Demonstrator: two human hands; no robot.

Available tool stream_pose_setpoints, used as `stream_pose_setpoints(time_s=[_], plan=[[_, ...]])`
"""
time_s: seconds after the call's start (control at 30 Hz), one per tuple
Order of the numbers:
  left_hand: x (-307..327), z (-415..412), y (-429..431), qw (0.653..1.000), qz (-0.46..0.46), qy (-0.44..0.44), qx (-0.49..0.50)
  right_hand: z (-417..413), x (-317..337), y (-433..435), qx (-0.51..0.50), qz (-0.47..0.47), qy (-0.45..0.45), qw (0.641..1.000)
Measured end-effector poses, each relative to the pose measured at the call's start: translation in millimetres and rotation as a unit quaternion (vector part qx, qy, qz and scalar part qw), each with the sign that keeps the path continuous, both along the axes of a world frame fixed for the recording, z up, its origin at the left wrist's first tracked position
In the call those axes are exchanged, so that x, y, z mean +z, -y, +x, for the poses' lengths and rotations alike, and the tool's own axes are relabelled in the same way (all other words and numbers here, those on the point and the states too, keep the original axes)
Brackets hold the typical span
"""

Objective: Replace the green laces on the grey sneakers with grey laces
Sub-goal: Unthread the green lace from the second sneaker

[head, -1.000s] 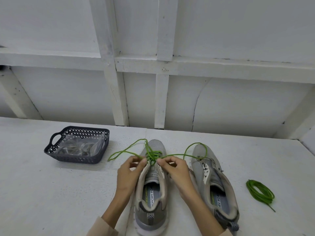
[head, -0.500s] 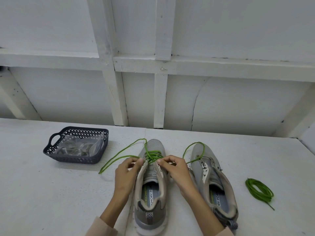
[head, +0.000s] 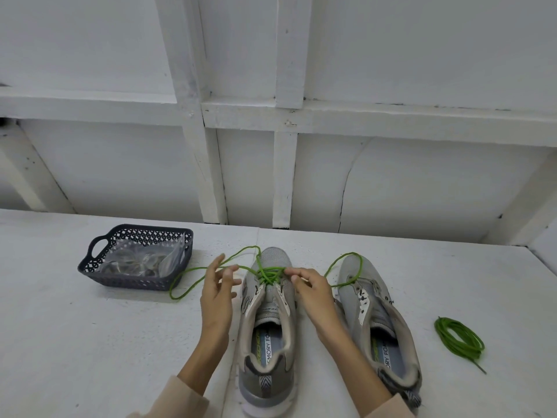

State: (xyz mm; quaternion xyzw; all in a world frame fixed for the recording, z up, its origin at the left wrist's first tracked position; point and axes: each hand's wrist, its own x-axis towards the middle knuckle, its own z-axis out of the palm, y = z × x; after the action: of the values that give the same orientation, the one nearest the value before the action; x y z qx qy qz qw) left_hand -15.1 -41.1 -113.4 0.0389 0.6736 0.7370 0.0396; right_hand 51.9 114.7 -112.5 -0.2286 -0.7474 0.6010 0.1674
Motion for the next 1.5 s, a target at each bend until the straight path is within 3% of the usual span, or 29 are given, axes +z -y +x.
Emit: stream_pose_setpoints(time_s=[0.07, 0.17, 0.3, 0.43, 0.57, 0.73, 0.8, 0.93, 1.2, 1.4, 1.5], plan=[[-0.3, -3.1, 0.4, 1.000, -0.013, 0.012, -0.019, -0.1, 0.6, -0.9, -0.003, 0.021, -0.012, 1.000], [-6.7, -8.2, 2.3, 0.983, -0.149, -0.025, -0.102, -2.6, 0.5, -0.4, -0.004, 0.058, 0.015, 0.998], [0.7, -15.2, 4.0, 0.937, -0.302, -0.135, -0.116, -6.5, 9.3, 0.0, 0.001, 0.162, 0.058, 0.985], [12.5, -20.8, 0.7, 0.867, -0.435, -0.215, -0.115, -7.4, 19.6, 3.2, 0.018, 0.279, 0.111, 0.954], [17.9, -24.5, -6.2, 0.824, -0.482, -0.255, -0.150, -10.7, 26.1, 5.8, 0.033, 0.361, 0.137, 0.922], [10.3, -23.0, -7.1, 0.835, -0.453, -0.273, -0.153, -15.8, 25.5, 6.6, 0.079, 0.383, 0.145, 0.909], [9.0, -21.5, -6.4, 0.840, -0.444, -0.274, -0.151, -14.8, 22.9, 3.0, 0.089, 0.356, 0.138, 0.920], [6.3, -21.0, 0.8, 0.886, -0.374, -0.229, -0.151, -12.2, 21.6, -4.5, 0.085, 0.282, 0.118, 0.948], [7.3, -21.6, -1.2, 0.862, -0.415, -0.247, -0.153, -12.2, 25.9, 0.5, 0.101, 0.358, 0.149, 0.916], [2.0, -20.0, 3.2, 0.900, -0.353, -0.214, -0.139, -10.8, 22.9, -6.2, 0.082, 0.252, 0.123, 0.956], [-0.1, -20.8, 5.2, 0.892, -0.363, -0.225, -0.148, -10.8, 21.3, -5.6, 0.075, 0.271, 0.124, 0.952]])
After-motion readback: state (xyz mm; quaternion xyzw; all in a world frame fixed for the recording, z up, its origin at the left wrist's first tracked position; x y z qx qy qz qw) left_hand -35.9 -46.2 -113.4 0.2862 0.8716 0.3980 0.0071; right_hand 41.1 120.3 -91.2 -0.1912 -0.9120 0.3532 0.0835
